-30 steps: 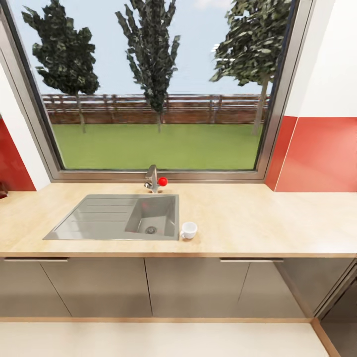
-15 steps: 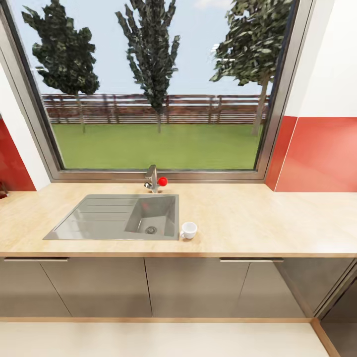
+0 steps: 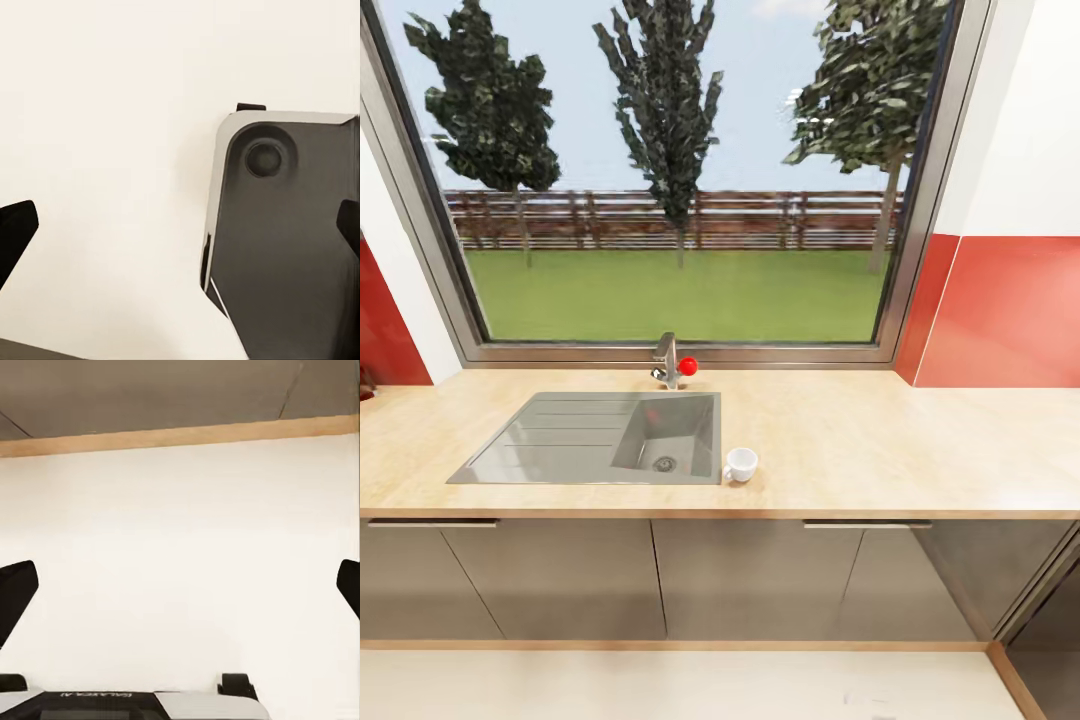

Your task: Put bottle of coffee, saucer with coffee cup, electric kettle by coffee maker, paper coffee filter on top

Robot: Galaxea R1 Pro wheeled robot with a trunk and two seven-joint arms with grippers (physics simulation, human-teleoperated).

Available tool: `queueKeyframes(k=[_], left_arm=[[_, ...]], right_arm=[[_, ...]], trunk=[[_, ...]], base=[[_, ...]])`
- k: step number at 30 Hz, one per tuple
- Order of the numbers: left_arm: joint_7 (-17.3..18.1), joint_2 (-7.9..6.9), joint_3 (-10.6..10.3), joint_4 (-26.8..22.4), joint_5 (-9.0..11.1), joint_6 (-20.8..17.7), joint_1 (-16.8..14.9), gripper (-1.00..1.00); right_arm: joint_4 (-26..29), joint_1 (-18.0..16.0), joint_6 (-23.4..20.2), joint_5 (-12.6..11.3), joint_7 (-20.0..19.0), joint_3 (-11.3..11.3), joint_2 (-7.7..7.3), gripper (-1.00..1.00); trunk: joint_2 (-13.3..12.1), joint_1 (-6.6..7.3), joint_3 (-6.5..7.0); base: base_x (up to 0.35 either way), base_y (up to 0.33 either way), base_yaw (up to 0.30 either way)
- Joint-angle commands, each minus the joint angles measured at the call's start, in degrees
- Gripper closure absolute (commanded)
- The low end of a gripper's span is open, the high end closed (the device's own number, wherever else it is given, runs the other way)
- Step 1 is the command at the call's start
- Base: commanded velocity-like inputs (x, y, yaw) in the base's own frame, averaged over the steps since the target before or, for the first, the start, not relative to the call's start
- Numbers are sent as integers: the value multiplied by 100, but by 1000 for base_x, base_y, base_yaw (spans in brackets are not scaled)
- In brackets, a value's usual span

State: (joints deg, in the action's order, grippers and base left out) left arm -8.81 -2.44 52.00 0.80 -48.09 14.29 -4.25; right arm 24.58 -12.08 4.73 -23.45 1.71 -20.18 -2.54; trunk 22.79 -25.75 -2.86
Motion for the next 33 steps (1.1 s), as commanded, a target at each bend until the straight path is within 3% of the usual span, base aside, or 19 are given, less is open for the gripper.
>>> queueKeyframes(k=[1,6,13,19,23,25,27,28,30,33], left_arm=[[-28,11,39,14,-59,23,-6,-100],[-29,47,36,26,-69,2,-6,-100],[-14,46,83,22,-36,-18,-6,-100],[-9,34,3,8,-52,14,-14,-100],[-10,-4,-77,12,98,12,-20,-100],[-9,-3,-602,15,557,15,-22,-100],[-11,-2,-1247,12,1279,12,-23,-100],[-11,-2,-1457,11,1499,15,-21,-100],[-8,-2,-1827,9,1852,14,-21,-100],[-8,-7,-2088,8,2159,13,-18,-100]], right_arm=[[249,-4,33,-63,168,-47,-1,-100],[1148,-4,44,-63,617,-54,72,-100],[2241,-4,38,-51,797,-56,222,-100],[3380,-4,29,-41,1716,-64,350,-100],[4039,-4,20,-37,1825,-88,407,-100],[4290,-4,20,-37,1831,-94,411,-100],[4465,-4,19,-37,1833,-99,412,-100],[4527,-4,16,-37,1833,-99,412,-100],[4666,-4,14,-37,1833,-100,412,-100],[4845,-4,12,-37,1833,-105,412,-100]], trunk=[[12,-3,-13],[12,-3,-13],[12,-3,-13],[12,-3,-13],[12,-3,-13],[12,-3,-13],[12,-3,-13],[12,-3,-13],[12,-3,-13],[12,-3,-13]], base=[[0,0,0],[0,0,0],[0,0,0],[0,0,0],[0,0,0],[0,0,0],[0,0,0],[0,0,0],[0,0,0],[0,0,0]])
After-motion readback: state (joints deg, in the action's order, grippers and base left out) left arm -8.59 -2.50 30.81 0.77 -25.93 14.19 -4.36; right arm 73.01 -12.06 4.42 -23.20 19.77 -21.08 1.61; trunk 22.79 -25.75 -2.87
